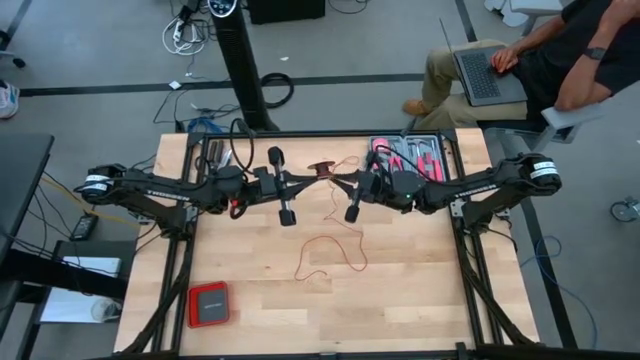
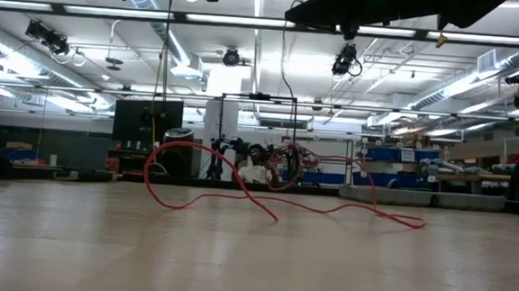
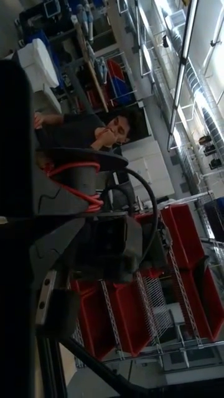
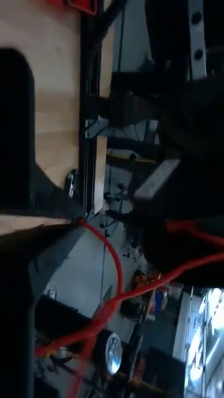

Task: Coil cords
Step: Coil the red cable wire onto the black spool

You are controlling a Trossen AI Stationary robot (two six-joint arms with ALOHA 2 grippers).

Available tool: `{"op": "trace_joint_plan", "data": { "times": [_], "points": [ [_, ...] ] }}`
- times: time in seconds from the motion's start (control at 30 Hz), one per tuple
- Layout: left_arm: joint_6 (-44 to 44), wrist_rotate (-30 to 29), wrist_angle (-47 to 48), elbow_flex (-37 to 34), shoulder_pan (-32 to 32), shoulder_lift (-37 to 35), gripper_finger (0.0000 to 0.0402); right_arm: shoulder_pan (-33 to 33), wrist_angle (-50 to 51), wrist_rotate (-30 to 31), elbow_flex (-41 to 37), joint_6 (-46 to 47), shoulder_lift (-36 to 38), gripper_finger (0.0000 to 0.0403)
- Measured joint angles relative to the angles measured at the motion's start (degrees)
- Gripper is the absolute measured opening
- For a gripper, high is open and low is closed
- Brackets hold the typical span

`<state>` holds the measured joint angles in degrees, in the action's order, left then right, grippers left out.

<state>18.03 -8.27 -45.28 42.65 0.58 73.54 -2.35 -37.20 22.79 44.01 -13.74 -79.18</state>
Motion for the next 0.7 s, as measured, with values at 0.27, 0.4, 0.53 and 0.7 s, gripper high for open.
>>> {"op": "trace_joint_plan", "data": {
  "times": [0.27,0.4,0.53,0.7],
  "points": [
    [5.05,14.55,0.88,0.03,1.01,0.0,0.0,-0.83,1.2,-16.18,-0.04,-3.72,-4.19,0.0002],
    [3.48,26.14,1.84,0.04,3.62,0.0,0.0,-2.49,2.51,-21.17,-0.07,-5.55,-5.78,0.0001],
    [1.2,33.73,0.73,0.05,5.53,0.0,0.0,-3.67,3.76,-22.6,-0.1,-5.87,-6.16,0.0001],
    [-0.52,35.81,-5.54,0.07,6.97,-0.02,0.0,-4.11,4.65,-22.31,-0.09,-3.91,-6.17,0.0001]
  ]
}}
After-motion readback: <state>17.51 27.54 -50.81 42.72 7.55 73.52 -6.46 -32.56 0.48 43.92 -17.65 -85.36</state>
